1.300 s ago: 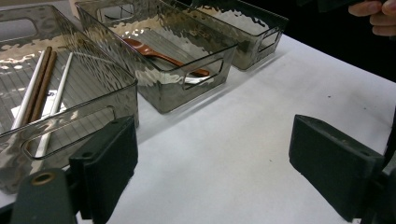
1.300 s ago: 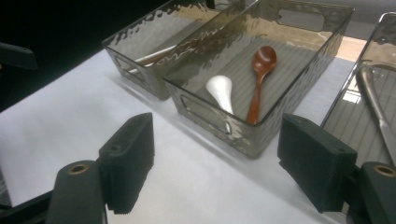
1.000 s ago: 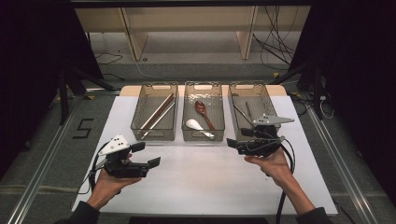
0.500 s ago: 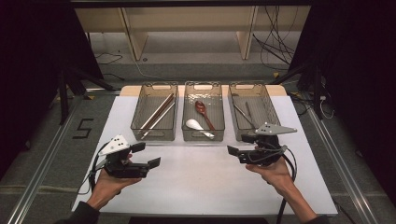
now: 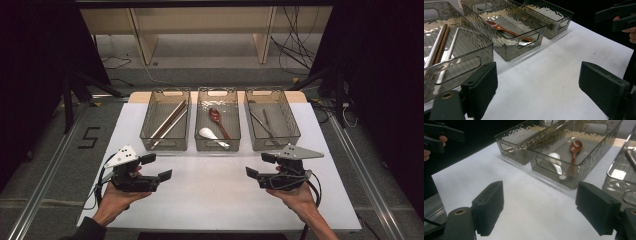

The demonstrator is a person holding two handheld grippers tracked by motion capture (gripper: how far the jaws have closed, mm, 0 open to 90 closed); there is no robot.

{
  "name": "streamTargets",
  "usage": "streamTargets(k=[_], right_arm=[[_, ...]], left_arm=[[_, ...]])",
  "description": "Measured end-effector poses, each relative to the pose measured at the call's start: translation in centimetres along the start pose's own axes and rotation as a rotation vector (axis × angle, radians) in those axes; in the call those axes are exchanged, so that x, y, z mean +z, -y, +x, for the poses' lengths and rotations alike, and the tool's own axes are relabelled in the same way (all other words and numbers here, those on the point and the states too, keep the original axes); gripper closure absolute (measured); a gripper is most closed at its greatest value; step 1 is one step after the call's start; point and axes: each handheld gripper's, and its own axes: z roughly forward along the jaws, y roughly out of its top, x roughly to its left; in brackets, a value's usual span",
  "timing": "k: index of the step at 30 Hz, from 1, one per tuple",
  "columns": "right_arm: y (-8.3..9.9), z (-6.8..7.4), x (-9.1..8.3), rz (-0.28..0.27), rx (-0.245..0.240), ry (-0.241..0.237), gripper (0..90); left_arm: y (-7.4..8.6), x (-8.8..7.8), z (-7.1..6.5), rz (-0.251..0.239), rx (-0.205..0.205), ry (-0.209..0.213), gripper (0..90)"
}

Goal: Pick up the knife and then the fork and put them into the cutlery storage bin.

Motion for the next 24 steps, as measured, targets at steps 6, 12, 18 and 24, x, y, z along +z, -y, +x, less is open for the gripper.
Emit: streamTargets(k=[6,12,18,24], right_arm=[[0.77,0.07,-0.74,-0.014,0.007,0.023,22.8],[0.92,-0.01,-0.72,-0.018,0.005,0.032,22.6],[0.92,-0.03,-0.63,-0.017,0.011,0.035,22.1],[0.94,-0.10,-0.64,-0.018,0.012,0.037,22.0]], left_arm=[[0.01,0.07,-0.08,0.001,-0.007,0.007,14.9],[0.03,0.08,-0.04,0.000,-0.006,0.006,14.9],[0.07,0.16,-0.01,0.005,-0.006,0.006,14.9],[0.09,0.20,0.03,0.006,-0.007,0.006,14.9]])
